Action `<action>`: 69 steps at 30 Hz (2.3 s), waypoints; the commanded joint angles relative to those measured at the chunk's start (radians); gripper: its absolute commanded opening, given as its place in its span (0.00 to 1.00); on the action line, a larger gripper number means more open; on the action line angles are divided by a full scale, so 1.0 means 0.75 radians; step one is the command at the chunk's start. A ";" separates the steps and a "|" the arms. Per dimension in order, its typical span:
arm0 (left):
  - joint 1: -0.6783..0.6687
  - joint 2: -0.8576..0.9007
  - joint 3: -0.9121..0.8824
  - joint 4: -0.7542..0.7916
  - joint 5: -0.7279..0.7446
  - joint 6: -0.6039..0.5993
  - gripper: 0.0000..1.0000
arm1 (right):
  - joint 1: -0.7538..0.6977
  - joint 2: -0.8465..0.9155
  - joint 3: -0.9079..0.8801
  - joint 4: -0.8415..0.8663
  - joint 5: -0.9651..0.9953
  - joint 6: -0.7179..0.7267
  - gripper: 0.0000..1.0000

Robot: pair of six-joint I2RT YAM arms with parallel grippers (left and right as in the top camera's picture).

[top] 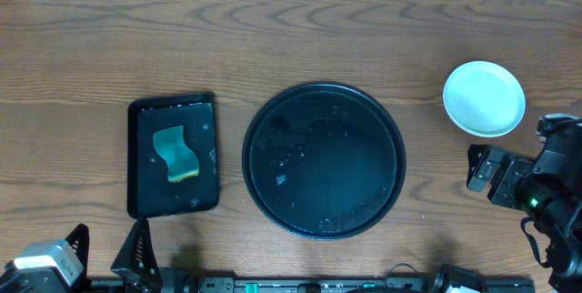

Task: Clean dirty plates on tray and stack at the side

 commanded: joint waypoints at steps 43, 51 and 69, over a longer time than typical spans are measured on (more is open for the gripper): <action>0.131 -0.511 -1.805 1.880 0.012 -0.223 0.84 | 0.016 -0.002 0.004 -0.006 -0.011 0.008 0.99; 0.131 -0.511 -1.865 1.856 -0.015 -0.166 0.84 | 0.016 -0.002 0.004 -0.006 -0.011 0.008 0.99; 0.128 -0.511 -1.865 1.547 -0.002 -0.057 0.84 | 0.016 -0.002 0.004 -0.006 -0.011 0.008 0.99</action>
